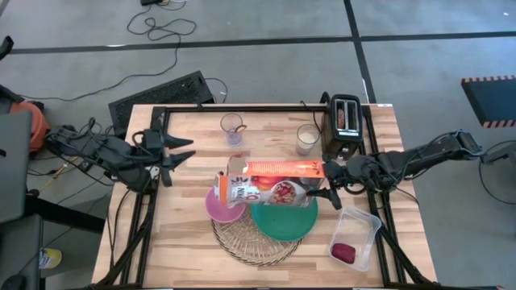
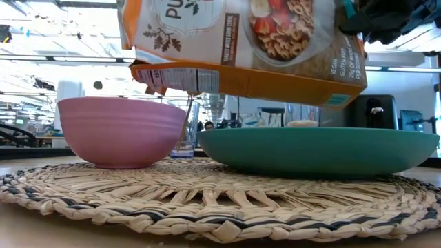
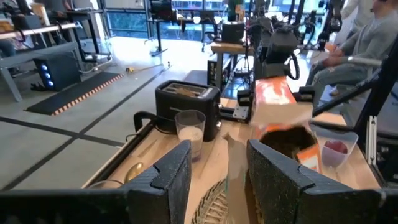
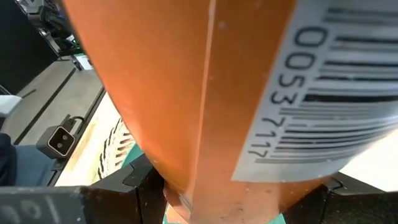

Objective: Arrange a breakfast setting
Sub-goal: Pour the cereal into the pink bowl from the cereal box

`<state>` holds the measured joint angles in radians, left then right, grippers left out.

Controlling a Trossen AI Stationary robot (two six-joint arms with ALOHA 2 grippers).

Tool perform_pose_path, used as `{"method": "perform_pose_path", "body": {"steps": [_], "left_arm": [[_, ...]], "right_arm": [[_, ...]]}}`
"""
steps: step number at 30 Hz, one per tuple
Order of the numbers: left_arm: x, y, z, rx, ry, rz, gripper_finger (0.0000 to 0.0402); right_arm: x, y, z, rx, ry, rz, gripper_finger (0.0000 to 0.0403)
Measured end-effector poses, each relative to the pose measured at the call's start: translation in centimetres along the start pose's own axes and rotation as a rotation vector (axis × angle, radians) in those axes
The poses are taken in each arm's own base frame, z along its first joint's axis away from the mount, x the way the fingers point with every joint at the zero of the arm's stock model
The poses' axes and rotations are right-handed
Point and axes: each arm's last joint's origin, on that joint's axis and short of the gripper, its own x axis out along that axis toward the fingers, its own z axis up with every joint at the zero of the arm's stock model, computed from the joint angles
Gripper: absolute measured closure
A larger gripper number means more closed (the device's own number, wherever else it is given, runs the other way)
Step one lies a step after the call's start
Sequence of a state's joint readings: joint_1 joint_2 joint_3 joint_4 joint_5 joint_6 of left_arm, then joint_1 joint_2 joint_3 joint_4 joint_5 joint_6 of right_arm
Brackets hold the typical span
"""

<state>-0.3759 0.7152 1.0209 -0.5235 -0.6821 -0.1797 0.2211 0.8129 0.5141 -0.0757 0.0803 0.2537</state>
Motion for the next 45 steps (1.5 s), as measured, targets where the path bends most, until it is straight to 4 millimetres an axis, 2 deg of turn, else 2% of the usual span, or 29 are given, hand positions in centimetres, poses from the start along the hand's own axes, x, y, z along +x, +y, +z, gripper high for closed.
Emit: {"method": "perform_pose_path", "body": {"steps": [13, 20, 35, 45], "left_arm": [[-0.4, 0.4, -0.2, 0.015, 0.017, 0.009, 0.026], [-0.4, 0.4, -0.3, 0.015, 0.023, 0.01, 0.026], [-0.4, 0.4, -0.6, 0.034, 0.045, 0.014, 0.026], [-0.4, 0.5, -0.8, 0.037, 0.064, 0.017, 0.026]], "right_arm": [[-0.2, 1.1, 4.0, -0.038, 0.122, -0.026, 0.0146], [0.0, 1.4, 5.5, -0.052, 0.175, -0.038, 0.0147], [0.9, 2.0, 7.7, -0.077, 0.228, -0.053, 0.0147], [0.9, 1.9, 7.7, -0.075, 0.238, -0.06, 0.015]]}}
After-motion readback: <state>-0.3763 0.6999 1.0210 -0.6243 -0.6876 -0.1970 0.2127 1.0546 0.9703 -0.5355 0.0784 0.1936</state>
